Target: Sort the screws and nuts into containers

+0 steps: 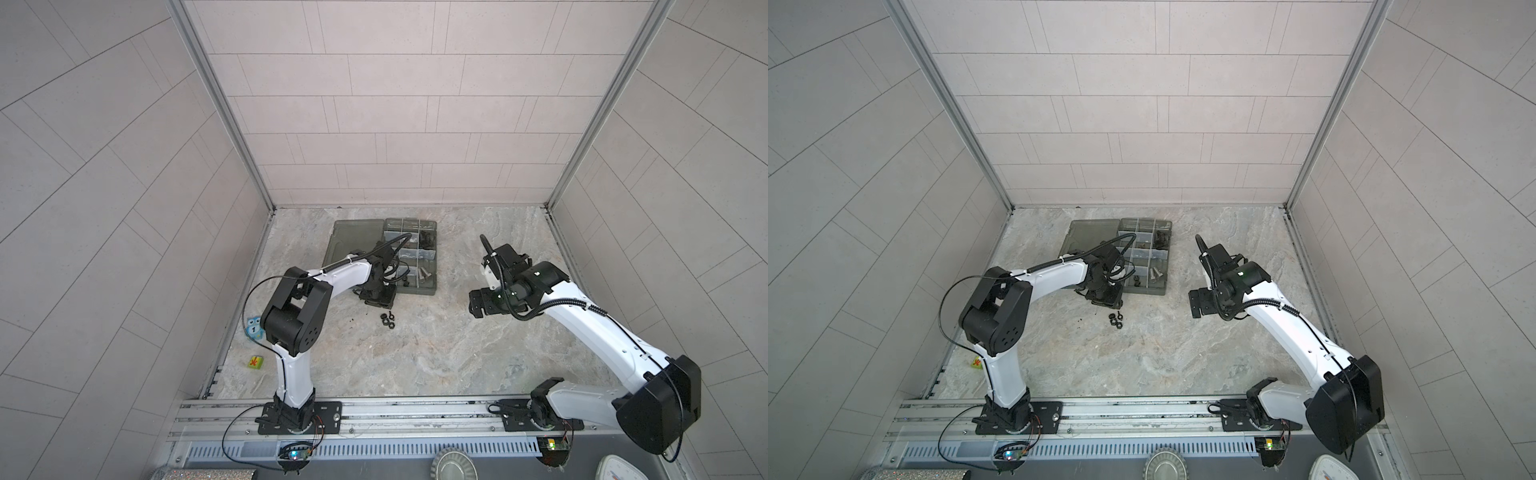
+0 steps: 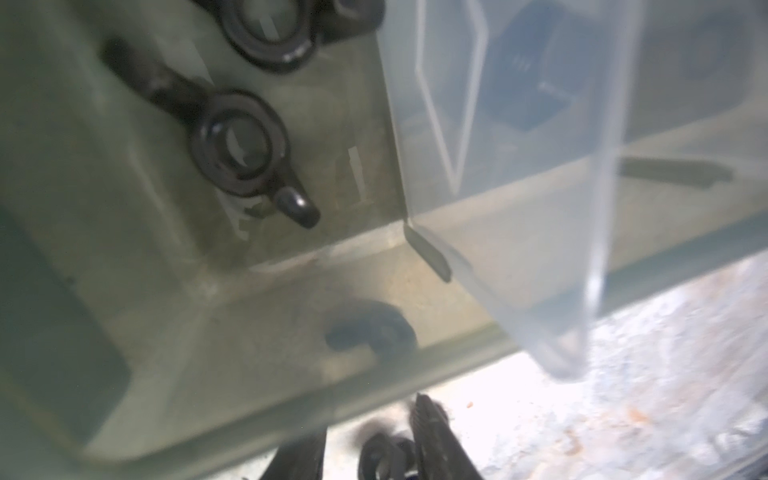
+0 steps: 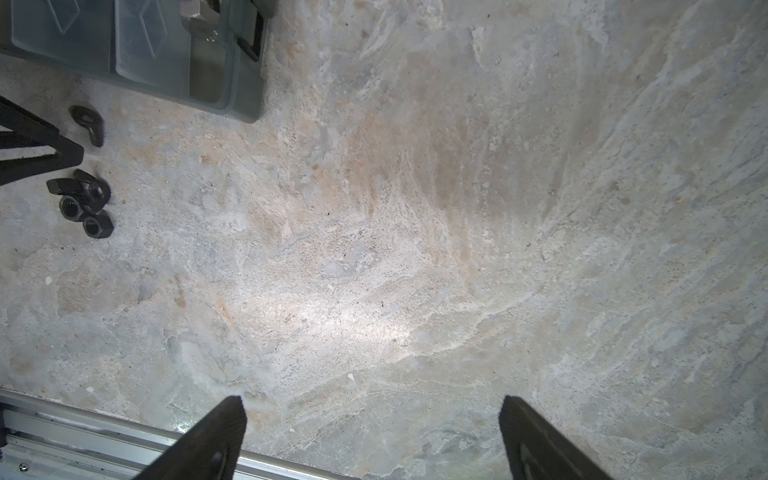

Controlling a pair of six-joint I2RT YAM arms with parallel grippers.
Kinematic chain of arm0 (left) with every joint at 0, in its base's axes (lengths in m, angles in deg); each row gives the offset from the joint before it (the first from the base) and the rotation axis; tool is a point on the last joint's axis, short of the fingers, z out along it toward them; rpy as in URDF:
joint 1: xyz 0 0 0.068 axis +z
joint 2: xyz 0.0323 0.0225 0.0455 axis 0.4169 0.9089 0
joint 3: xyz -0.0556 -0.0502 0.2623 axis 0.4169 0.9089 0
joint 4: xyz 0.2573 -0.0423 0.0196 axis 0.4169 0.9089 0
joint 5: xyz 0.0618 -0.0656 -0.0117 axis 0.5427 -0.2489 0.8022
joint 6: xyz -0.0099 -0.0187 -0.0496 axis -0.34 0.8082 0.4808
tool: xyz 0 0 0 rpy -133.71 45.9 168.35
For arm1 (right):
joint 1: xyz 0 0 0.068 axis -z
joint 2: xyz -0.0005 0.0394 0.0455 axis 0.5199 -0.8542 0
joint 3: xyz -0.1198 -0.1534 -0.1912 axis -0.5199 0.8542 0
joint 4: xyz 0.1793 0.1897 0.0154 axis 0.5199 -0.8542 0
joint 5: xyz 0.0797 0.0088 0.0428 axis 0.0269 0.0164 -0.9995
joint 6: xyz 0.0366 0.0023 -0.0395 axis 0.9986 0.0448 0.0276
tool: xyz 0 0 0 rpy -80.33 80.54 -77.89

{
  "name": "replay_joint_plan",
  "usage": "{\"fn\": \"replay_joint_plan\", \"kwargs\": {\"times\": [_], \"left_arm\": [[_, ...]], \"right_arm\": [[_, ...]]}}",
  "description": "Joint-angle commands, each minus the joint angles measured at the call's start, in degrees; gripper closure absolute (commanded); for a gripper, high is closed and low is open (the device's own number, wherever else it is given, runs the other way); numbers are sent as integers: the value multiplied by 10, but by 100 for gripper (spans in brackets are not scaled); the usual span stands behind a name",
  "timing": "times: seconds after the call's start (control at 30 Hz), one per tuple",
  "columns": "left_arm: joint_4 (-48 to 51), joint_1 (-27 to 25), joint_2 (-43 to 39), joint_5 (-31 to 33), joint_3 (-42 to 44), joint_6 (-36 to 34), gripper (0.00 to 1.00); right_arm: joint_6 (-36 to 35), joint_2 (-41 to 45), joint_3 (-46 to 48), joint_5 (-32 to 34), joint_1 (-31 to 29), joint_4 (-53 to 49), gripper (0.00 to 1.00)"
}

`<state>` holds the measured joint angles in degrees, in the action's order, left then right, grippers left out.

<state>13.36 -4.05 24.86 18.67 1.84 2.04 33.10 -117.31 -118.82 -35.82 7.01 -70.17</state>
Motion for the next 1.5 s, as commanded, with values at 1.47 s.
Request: {"fn": "replay_joint_plan", "kwargs": {"times": [1.47], "left_arm": [[47,-16,63,47,-86,220,62]], "right_arm": [[8,171,77,38,3,-49,1]]}}
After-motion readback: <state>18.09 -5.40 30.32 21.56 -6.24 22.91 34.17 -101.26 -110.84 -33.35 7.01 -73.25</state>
